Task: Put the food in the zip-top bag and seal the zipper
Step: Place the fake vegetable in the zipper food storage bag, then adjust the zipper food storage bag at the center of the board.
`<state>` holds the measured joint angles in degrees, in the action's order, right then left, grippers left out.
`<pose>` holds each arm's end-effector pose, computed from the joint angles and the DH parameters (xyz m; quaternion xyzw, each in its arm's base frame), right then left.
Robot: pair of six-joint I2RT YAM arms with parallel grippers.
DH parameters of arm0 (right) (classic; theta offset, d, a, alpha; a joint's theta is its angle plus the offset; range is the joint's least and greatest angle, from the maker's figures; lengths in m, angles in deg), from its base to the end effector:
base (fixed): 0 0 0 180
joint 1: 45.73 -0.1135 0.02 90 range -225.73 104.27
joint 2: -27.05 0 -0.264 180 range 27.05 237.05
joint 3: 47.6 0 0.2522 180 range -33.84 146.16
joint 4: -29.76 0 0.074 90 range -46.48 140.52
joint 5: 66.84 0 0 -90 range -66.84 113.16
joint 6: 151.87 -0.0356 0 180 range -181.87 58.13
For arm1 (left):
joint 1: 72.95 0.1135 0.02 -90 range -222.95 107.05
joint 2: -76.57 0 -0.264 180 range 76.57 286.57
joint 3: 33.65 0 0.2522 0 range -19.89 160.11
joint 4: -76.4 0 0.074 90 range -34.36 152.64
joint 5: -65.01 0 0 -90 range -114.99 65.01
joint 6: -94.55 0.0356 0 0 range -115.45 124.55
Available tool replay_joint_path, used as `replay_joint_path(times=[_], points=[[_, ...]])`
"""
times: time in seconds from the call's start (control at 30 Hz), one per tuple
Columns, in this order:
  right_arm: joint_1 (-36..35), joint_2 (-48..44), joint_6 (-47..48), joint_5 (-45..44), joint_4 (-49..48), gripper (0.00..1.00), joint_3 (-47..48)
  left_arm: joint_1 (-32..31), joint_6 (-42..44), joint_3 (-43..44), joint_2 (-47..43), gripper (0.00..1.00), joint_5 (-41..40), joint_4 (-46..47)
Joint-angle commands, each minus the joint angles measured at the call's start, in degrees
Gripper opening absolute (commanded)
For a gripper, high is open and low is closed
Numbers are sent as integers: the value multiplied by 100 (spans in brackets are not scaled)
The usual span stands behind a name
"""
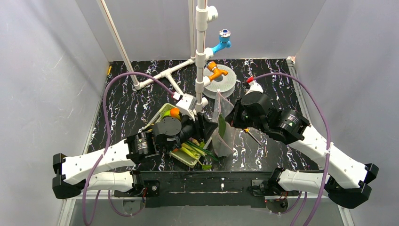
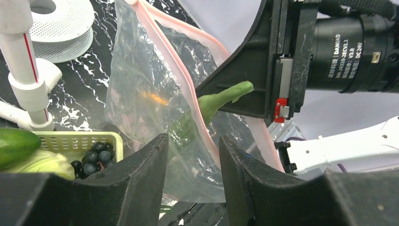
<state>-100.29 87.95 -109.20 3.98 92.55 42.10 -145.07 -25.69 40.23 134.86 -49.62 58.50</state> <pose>0.1266 0.1577 0.4055 0.0232 0.8738 0.2669 0.4059 0.0849 -0.2147 0.4016 0.1138 0.7109 -0.4309 0.5441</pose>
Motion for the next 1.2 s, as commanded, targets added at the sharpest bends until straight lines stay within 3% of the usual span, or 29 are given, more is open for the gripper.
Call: replay_joint_path(times=[0.0, 0.17, 0.27, 0.4, 0.57, 0.97, 1.17], points=[[33, -55, 104, 120, -271, 1, -18, -18, 27, 32, -8, 42, 73, -154], [34, -34, 138, 143, -246, 1, -10, -21, 73, 193, 241, 58, 281, -112], [34, -37, 152, 143, -224, 1, -25, -15, 55, 158, 345, 58, 347, 44], [34, -56, 208, 107, -180, 1, -19, -18, 62, 210, 422, 28, 440, -22], [33, -59, 398, -175, 25, 1, 94, -21, 197, 184, 262, 2, 533, 269], [34, 88, 1076, -868, 1098, 1, 923, -14, -489, 256, 364, 0, 871, 1302], [29, 80, 1511, -1101, 1456, 1, 1291, -22, -1408, 51, 339, 0, 395, 1228]])
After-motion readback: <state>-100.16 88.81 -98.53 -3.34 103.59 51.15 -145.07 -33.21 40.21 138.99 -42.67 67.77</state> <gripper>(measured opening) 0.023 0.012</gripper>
